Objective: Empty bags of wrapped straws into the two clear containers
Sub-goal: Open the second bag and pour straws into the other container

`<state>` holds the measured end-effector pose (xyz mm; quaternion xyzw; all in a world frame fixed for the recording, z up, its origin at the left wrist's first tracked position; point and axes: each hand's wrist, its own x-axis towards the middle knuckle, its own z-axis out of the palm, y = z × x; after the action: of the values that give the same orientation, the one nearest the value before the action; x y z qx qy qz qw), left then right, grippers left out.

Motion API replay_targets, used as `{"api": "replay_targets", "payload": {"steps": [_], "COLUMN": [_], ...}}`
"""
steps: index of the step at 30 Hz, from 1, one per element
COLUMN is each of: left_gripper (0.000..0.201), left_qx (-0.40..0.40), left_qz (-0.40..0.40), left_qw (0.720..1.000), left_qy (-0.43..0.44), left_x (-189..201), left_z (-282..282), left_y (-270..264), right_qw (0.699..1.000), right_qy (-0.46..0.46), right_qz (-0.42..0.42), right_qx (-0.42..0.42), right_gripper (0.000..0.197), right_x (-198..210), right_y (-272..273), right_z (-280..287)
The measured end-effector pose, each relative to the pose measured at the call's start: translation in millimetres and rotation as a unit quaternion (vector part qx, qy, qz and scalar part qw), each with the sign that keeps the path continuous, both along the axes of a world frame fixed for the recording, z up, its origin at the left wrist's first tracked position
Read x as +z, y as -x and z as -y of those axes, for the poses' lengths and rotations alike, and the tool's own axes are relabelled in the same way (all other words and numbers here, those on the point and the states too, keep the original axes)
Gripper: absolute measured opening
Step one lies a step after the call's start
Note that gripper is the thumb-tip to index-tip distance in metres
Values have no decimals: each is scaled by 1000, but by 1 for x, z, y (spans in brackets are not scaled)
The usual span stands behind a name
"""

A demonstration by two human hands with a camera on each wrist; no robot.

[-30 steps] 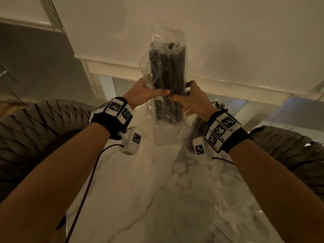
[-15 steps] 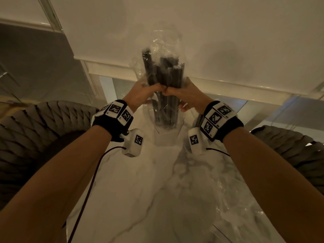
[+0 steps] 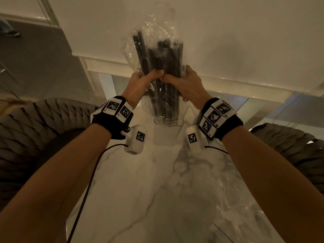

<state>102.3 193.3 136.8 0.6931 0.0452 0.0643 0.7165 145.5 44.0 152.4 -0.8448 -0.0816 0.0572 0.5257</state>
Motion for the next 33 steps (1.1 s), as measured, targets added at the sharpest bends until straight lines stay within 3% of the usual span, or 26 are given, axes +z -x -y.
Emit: {"api": "replay_targets", "payload": {"steps": [6, 10, 14, 17, 20, 28, 33], "left_gripper": [18, 23, 42, 46, 44, 49, 42], "left_qx": [-9, -17, -16, -13, -19, -18, -29], "left_qz": [5, 16, 40, 44, 37, 140, 125], "left_qw": [1000, 1000, 998, 997, 998, 990, 991], "left_qy": [0, 11, 55, 70, 44, -29, -35], "left_x": [8, 10, 11, 4, -8, 11, -9], "left_z": [1, 2, 2, 7, 10, 9, 15], "left_y": [0, 1, -3, -4, -2, -12, -14], "right_qw": [999, 999, 998, 997, 997, 987, 989], "right_qy": [-15, -8, -41, -47, -35, -80, -79], "right_qz": [23, 5, 41, 45, 46, 124, 106], "right_qx": [20, 37, -6, -31, -57, -64, -69], "right_gripper": [71, 68, 64, 61, 59, 58, 59], "right_x": [3, 9, 12, 2, -10, 6, -13], "right_y": [1, 3, 5, 8, 11, 5, 8], "right_z": [-2, 1, -2, -4, -1, 1, 6]}}
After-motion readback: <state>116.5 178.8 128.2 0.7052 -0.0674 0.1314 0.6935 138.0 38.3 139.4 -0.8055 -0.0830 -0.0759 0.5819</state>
